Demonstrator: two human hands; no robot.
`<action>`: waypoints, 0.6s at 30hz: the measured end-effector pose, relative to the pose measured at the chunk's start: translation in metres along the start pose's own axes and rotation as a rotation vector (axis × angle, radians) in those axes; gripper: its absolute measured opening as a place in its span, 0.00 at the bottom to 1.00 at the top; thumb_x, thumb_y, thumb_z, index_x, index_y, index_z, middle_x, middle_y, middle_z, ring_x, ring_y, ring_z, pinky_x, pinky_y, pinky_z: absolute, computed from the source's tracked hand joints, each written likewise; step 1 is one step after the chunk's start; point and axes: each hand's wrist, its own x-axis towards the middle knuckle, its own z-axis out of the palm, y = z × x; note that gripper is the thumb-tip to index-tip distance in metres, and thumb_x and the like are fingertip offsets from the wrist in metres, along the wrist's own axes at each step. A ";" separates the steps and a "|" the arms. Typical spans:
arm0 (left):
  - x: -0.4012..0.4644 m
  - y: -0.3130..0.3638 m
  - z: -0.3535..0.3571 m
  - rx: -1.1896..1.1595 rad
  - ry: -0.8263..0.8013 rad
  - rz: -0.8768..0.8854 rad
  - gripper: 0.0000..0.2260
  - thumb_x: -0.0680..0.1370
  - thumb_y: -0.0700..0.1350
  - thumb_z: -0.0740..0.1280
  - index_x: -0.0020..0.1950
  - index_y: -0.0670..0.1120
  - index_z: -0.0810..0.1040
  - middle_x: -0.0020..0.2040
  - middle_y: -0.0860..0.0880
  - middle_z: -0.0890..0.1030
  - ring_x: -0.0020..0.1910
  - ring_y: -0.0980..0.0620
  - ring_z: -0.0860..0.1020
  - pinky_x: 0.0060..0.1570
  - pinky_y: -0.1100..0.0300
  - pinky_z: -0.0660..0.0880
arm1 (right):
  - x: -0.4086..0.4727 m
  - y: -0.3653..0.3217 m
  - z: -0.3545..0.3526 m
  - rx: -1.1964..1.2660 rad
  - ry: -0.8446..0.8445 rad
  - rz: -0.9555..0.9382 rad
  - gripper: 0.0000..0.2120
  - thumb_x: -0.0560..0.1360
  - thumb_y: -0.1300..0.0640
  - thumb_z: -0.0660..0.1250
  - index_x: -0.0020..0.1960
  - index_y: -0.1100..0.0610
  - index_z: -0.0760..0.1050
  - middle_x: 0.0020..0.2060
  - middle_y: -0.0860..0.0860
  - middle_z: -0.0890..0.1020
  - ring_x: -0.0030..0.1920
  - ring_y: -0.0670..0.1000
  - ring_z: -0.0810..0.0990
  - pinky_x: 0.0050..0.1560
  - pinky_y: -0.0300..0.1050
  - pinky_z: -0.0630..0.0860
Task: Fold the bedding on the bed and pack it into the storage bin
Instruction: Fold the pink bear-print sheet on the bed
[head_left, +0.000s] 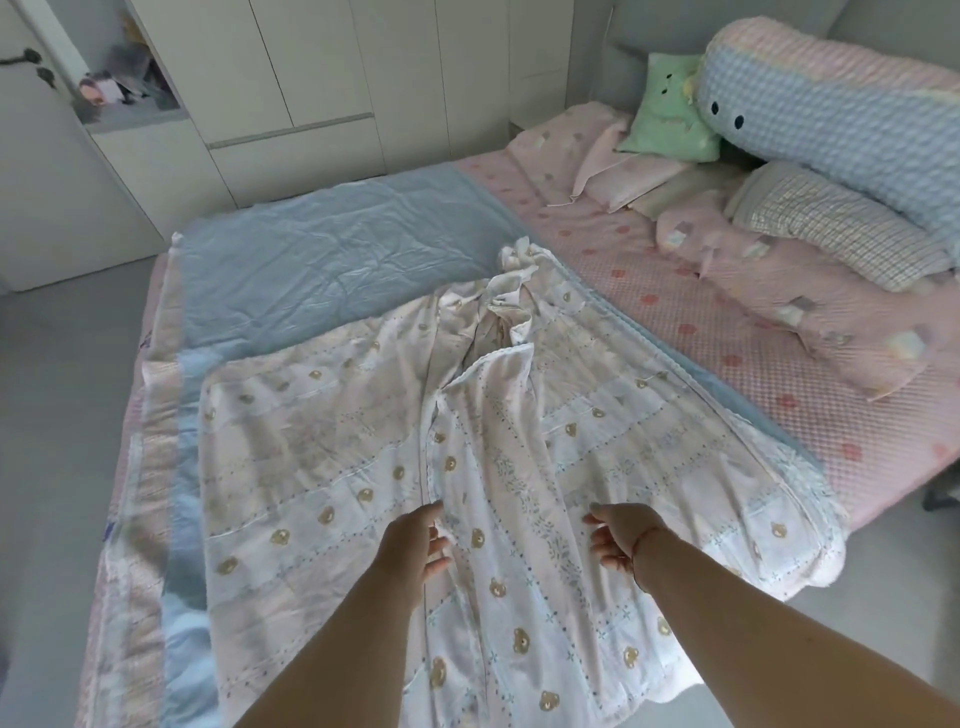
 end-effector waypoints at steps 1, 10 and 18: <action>0.015 0.001 0.004 -0.004 0.004 -0.020 0.19 0.80 0.47 0.65 0.68 0.40 0.70 0.61 0.40 0.73 0.61 0.43 0.75 0.54 0.48 0.77 | 0.013 -0.003 0.005 -0.009 0.000 0.018 0.12 0.80 0.56 0.61 0.42 0.62 0.75 0.29 0.54 0.71 0.27 0.50 0.69 0.26 0.37 0.63; 0.101 -0.032 0.024 0.101 0.107 -0.222 0.25 0.78 0.53 0.65 0.71 0.42 0.69 0.74 0.36 0.64 0.72 0.37 0.64 0.67 0.48 0.69 | 0.096 -0.015 0.017 0.016 -0.029 0.105 0.11 0.80 0.58 0.62 0.42 0.63 0.75 0.29 0.55 0.68 0.27 0.50 0.66 0.27 0.37 0.62; 0.140 -0.042 0.062 0.057 0.111 -0.152 0.19 0.77 0.52 0.68 0.63 0.43 0.76 0.57 0.37 0.77 0.51 0.44 0.80 0.51 0.56 0.73 | 0.152 -0.035 -0.002 -0.023 -0.105 0.149 0.11 0.80 0.58 0.61 0.43 0.63 0.73 0.27 0.53 0.65 0.25 0.49 0.62 0.25 0.36 0.57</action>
